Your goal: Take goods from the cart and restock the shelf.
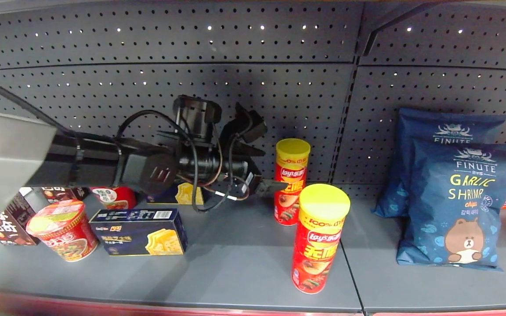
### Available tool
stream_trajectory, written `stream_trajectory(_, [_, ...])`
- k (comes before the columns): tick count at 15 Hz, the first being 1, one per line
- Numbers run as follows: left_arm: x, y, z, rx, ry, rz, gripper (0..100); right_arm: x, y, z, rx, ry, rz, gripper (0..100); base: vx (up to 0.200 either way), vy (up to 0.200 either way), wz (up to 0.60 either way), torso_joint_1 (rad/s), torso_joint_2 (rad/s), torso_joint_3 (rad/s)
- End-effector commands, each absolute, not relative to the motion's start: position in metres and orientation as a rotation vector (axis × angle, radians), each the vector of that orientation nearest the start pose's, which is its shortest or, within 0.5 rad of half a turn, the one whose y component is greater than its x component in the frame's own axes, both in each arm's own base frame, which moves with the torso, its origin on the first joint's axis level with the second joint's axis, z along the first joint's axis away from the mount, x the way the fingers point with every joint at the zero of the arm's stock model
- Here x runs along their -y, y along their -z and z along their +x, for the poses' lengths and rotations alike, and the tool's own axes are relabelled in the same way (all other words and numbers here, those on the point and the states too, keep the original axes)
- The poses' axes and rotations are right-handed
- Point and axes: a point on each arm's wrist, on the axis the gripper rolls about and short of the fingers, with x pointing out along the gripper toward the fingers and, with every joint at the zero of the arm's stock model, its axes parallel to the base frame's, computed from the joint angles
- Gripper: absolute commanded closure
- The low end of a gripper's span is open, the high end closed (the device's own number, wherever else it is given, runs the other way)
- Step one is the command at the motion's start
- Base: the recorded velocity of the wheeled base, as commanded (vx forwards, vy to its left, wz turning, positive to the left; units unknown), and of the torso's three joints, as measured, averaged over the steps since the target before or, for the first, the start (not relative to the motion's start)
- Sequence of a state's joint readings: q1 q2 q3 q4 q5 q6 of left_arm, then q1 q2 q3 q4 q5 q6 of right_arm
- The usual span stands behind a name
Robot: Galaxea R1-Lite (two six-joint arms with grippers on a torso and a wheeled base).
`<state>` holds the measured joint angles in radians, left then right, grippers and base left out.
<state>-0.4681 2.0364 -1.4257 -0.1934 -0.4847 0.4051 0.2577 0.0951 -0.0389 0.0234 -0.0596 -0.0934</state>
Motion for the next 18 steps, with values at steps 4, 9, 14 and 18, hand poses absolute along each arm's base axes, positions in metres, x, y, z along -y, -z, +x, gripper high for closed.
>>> stream_trajectory(4, [0.124, -0.180, 0.232, -0.220, 0.906, 0.382, 0, -0.005, -0.167, 0.016, -0.111, -0.316, -0.089, 0, 0.000, 0.000, 0.00, 0.000, 0.00, 0.000])
stream_trajectory(9, [0.108, -0.174, 0.206, -0.222, 0.748, 0.367, 0, -0.035, -0.184, 0.108, -0.266, -0.332, -0.139, 0, 0.000, 0.000, 0.00, 0.000, 0.00, 0.000])
stream_trajectory(14, [0.107, -0.176, 0.208, -0.189, 0.676, 0.320, 0, -0.080, -0.145, 0.140, -0.413, -0.394, -0.203, 0, 0.000, 0.000, 0.00, 0.000, 0.00, 0.000])
stream_trajectory(18, [0.107, -0.172, 0.208, -0.198, 0.674, 0.320, 0, -0.099, -0.136, 0.156, -0.481, -0.432, -0.240, 0, 0.000, 0.000, 0.00, 0.000, 0.00, 0.000])
